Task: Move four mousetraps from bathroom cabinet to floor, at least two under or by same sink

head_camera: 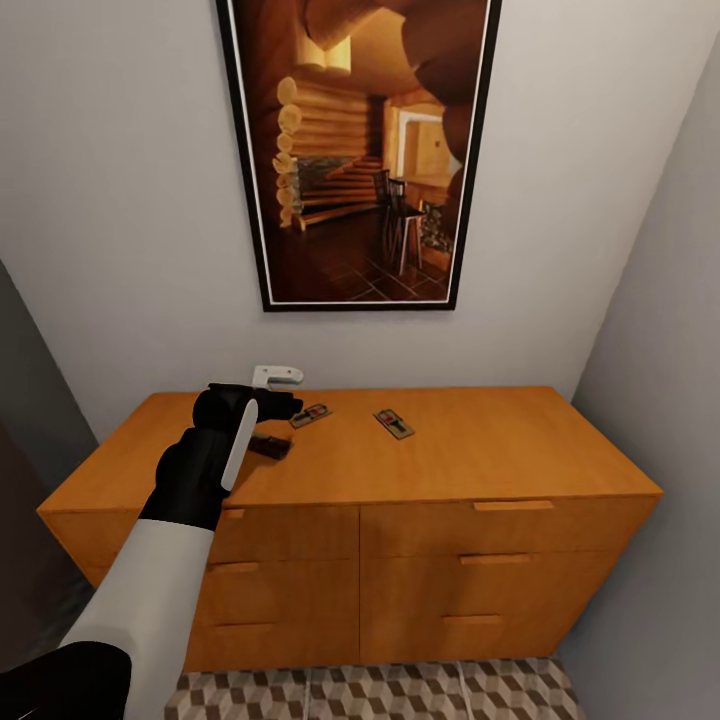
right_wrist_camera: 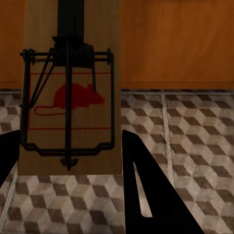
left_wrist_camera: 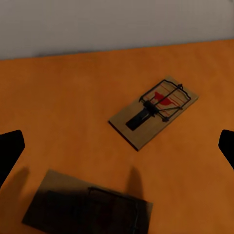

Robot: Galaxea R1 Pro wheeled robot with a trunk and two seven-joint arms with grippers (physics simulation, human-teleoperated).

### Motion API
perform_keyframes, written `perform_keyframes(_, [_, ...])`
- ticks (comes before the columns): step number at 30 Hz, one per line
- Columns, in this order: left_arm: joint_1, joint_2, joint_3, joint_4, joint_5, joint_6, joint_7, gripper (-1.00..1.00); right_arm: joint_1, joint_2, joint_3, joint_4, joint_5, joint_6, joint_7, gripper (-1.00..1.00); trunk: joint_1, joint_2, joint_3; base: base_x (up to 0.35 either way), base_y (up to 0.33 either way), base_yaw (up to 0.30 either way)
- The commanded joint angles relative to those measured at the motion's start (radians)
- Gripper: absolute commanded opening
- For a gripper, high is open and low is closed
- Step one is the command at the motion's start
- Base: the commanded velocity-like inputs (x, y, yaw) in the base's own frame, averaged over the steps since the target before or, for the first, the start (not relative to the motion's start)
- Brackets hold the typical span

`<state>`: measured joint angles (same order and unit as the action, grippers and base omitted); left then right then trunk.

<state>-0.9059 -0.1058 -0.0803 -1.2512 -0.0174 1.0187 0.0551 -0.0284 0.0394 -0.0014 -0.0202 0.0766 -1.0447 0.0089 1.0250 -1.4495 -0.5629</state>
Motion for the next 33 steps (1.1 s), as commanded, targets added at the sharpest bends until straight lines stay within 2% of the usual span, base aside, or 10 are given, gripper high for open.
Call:
perform_keyframes(1, [-0.001,0.0,-0.001,0.0,-0.001,0.004,0.003,1.0,0.001,0.0,-0.002,0.0,0.0,-0.002,0.004,-1.0,0.0,-0.001,-0.001,0.031,0.0,0.0])
perform_keyframes(12, [-0.001,0.0,-0.001,0.0,-0.001,0.004,0.003,1.0,0.005,0.002,-0.012,-0.005,-0.001,-0.002,-0.046,-1.0,0.0,-0.001,-0.001,0.005,0.0,0.0])
perform_keyframes(33, [0.001,0.0,-0.001,0.012,-0.001,0.003,0.003,1.0,0.006,0.015,-0.005,0.005,-0.001,-0.002,-0.047,-1.0,0.0,-0.001,-0.001,0.0,0.0,0.0])
